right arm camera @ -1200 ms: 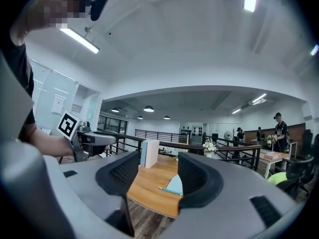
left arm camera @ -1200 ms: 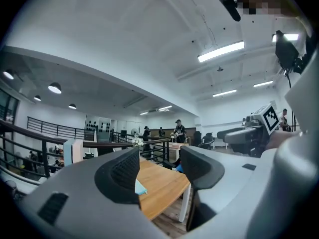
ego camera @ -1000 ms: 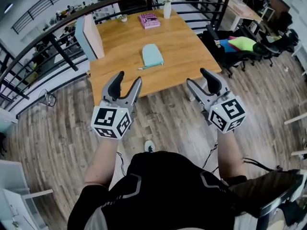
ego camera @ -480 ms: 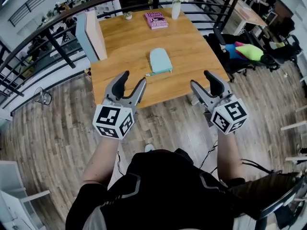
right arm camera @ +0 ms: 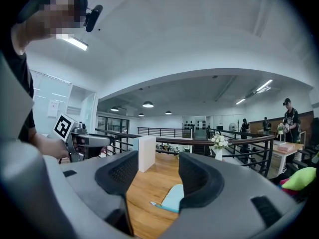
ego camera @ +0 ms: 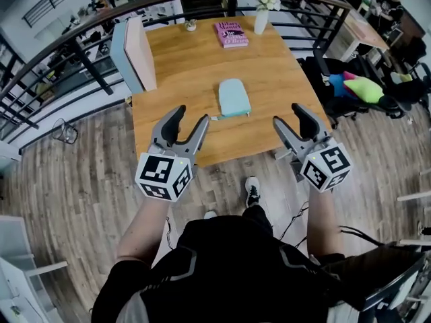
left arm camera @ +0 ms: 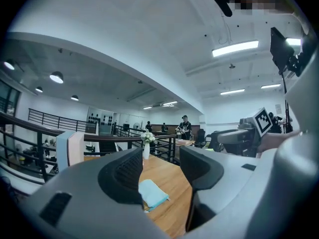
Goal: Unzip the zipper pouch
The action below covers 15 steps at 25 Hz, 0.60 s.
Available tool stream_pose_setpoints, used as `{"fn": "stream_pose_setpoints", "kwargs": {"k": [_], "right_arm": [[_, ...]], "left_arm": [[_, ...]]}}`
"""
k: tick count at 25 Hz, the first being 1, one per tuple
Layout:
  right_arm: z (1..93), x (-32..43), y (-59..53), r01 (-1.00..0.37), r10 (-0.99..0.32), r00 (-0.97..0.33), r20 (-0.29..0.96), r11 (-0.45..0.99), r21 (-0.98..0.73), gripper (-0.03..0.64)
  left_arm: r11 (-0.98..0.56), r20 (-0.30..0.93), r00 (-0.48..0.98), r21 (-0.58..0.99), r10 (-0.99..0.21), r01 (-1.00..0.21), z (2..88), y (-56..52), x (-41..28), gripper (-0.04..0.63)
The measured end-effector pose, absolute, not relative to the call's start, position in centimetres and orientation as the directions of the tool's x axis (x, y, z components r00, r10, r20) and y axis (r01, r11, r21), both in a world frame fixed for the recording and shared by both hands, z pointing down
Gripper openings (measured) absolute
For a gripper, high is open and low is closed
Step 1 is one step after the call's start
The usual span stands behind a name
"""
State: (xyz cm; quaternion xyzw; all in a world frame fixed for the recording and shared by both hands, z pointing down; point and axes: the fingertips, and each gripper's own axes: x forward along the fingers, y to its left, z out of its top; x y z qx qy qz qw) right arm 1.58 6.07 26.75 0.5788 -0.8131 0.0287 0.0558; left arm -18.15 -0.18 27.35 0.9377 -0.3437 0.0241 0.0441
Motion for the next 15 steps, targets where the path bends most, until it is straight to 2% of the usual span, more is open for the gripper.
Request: {"fn": "stream_pose_setpoints", "kwargs": {"k": [15], "right_arm": [[26.7,9.8,-6.1,-0.829,-0.829,-0.548,0.107,0.556,0.056,0.250]], "left_arm": [[-0.619,0.081,0.626,0.099,-0.776,-0.779,27.3,-8.4,-10.6,0.239]]}}
